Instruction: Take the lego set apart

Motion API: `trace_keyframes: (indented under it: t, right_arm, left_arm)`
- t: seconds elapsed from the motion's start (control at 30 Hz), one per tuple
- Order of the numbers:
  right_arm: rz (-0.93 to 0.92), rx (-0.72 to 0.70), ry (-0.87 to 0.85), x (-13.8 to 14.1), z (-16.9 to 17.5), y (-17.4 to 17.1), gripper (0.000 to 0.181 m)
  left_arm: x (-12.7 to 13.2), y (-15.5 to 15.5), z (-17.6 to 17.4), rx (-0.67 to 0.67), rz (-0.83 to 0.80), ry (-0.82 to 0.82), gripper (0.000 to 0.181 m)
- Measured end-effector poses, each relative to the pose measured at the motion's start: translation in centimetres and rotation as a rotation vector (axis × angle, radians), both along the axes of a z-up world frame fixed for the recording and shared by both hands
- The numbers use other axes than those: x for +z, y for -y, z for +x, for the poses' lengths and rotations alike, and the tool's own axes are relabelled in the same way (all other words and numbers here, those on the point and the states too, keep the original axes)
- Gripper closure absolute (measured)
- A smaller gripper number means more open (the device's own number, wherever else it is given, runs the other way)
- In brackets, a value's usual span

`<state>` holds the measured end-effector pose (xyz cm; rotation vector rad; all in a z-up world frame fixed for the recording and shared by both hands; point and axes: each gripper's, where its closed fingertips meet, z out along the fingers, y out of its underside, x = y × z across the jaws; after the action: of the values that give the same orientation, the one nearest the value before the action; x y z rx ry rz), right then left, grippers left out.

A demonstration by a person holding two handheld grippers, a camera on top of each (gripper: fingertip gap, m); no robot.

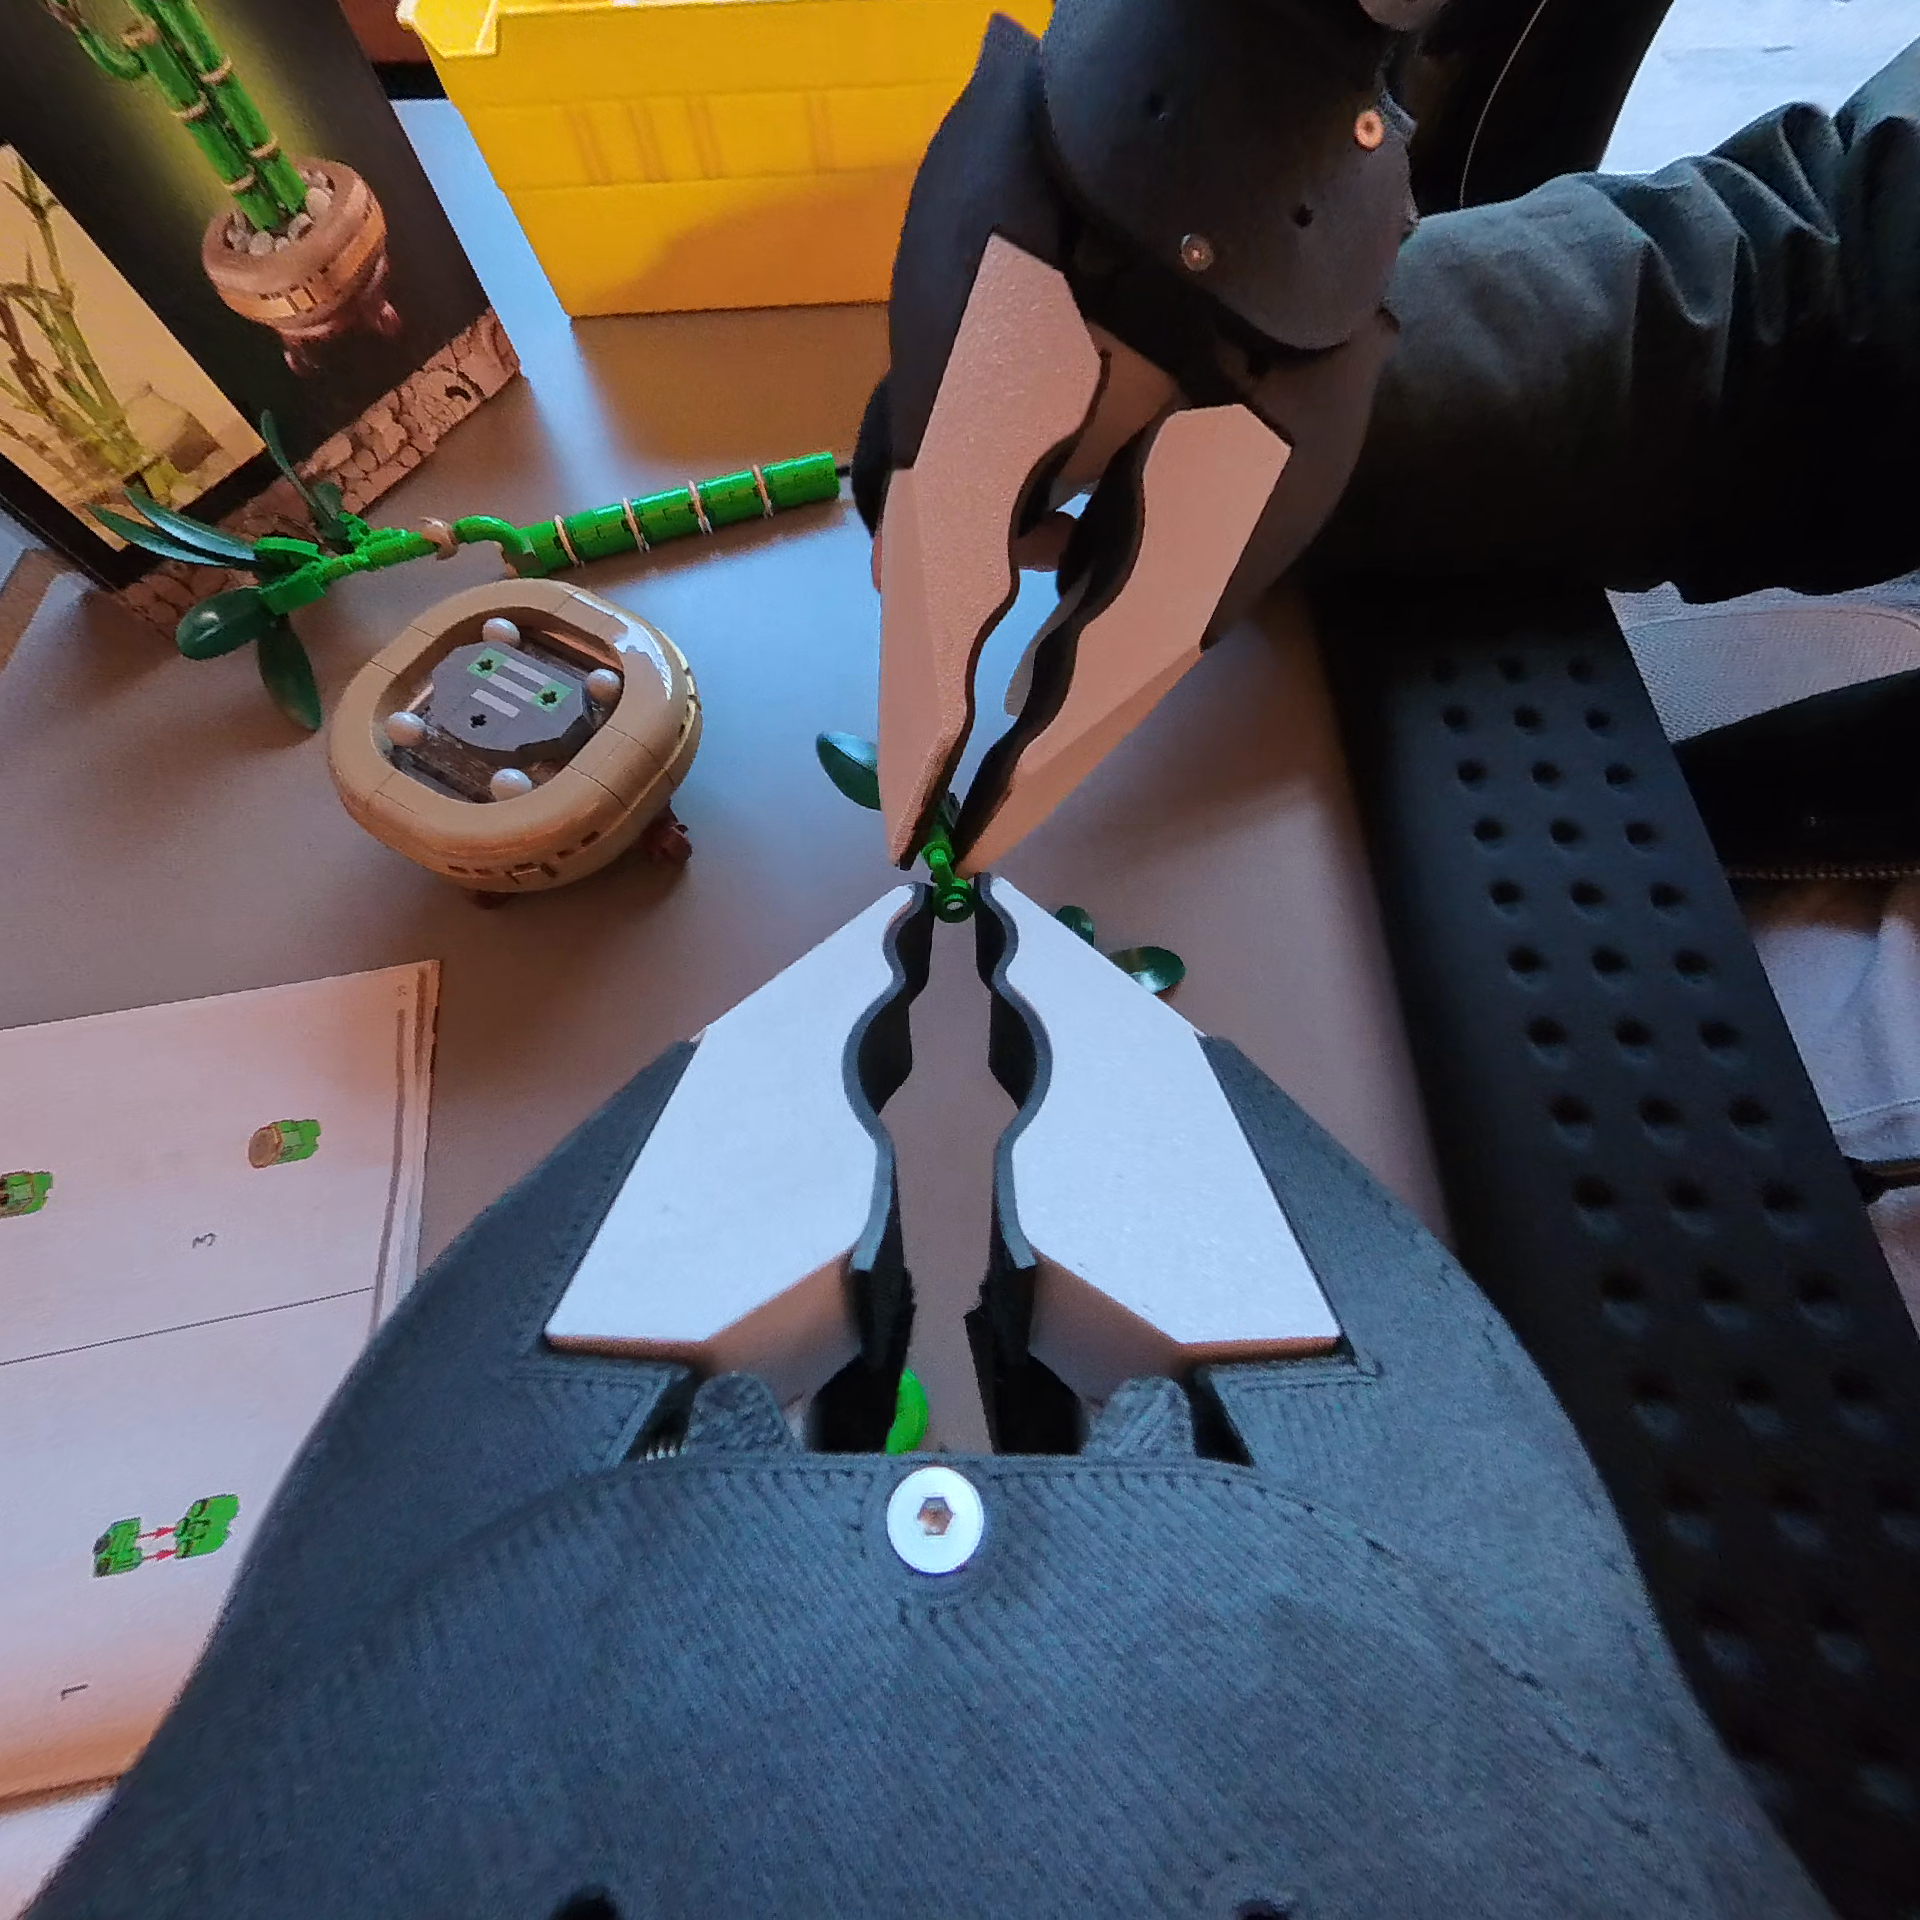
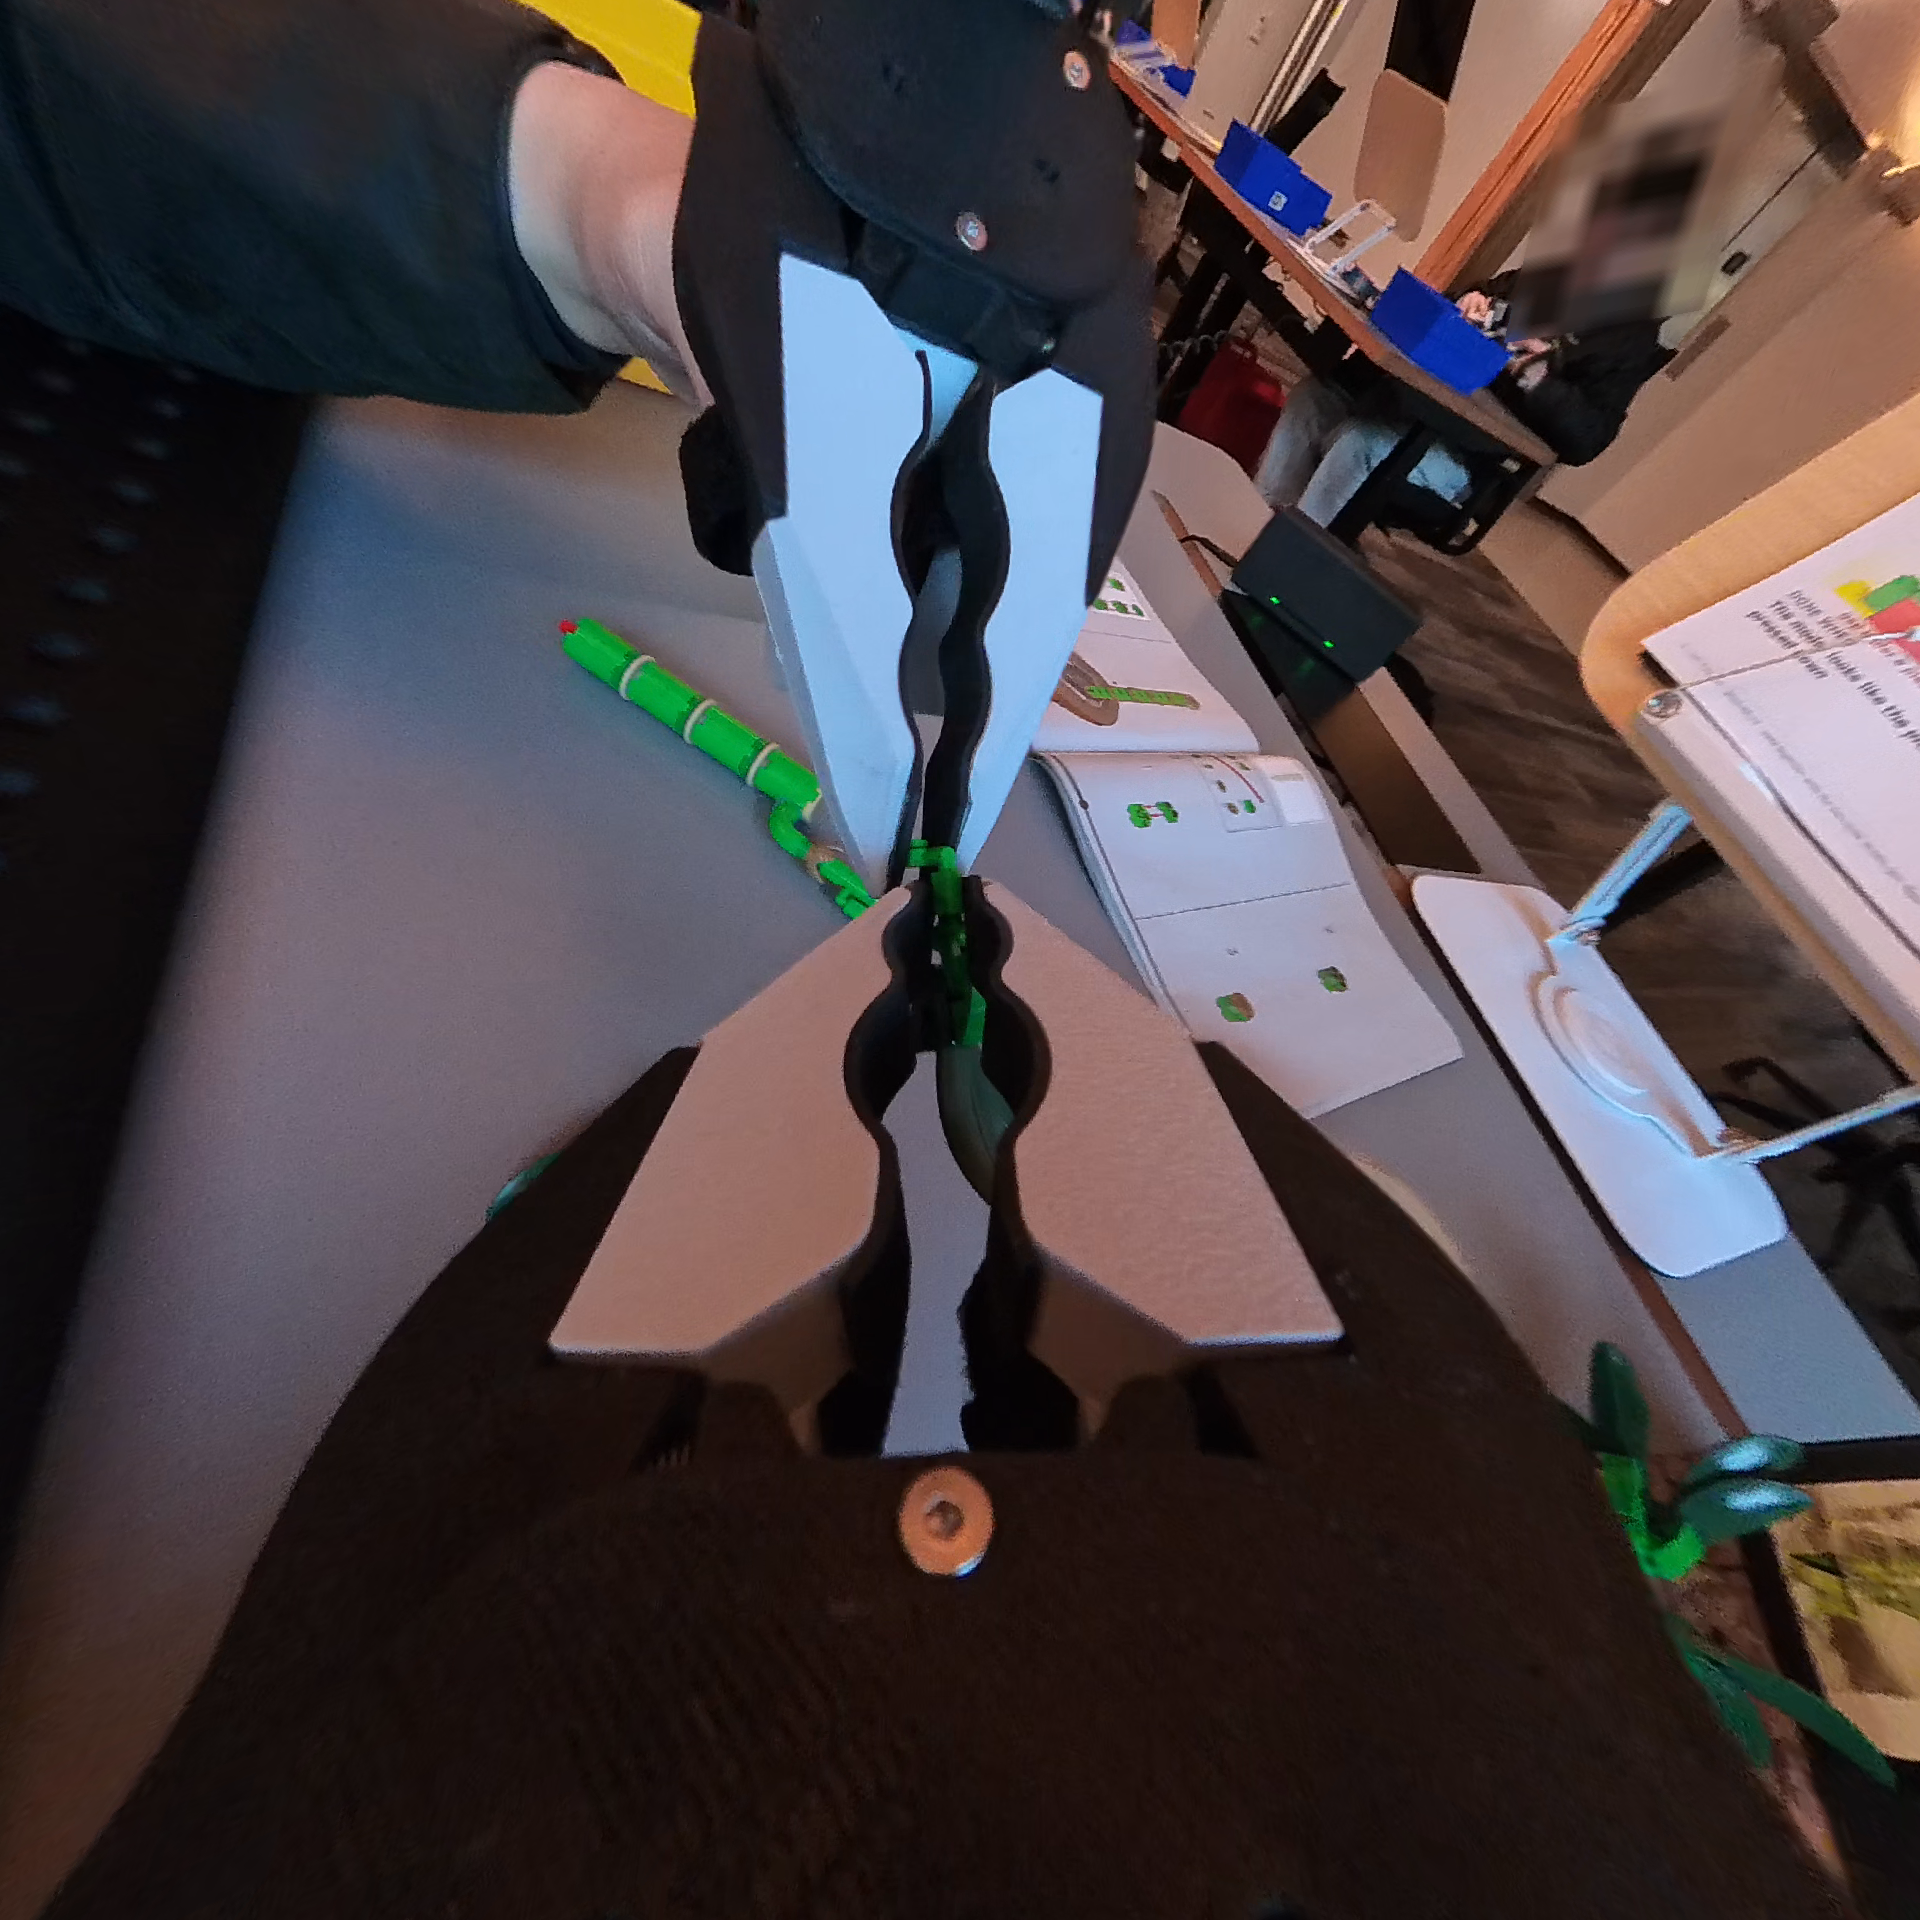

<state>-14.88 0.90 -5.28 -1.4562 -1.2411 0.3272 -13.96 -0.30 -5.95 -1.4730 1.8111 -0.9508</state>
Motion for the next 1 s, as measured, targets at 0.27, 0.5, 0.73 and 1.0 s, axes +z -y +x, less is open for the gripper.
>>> trace_keyframes:
  t: [0.27,0.5,0.73,1.0]
  right_arm:
    - [0.083,-0.026,0.117,-0.72,-0.06,-0.02,0.177]
    - [0.111,-0.039,0.143,-0.62,0.43,-0.24,0.177]
    - [0.149,-0.044,0.156,-0.21,0.52,-0.11,0.177]
    - [0.193,-0.056,0.213,-0.73,0.42,-0.12,0.177]
  left_arm:
    - [-0.71,0.02,-0.1,-0.009,0.035,-0.044,0.175]
    - [-0.39,-0.15,0.2,-0.009,0.003,-0.022,0.175]
    - [0.18,0.05,0.19,-0.029,-0.076,0.018,0.175]
    - [-0.49,0.16,-0.01,-0.026,0.006,-0.017,0.174]
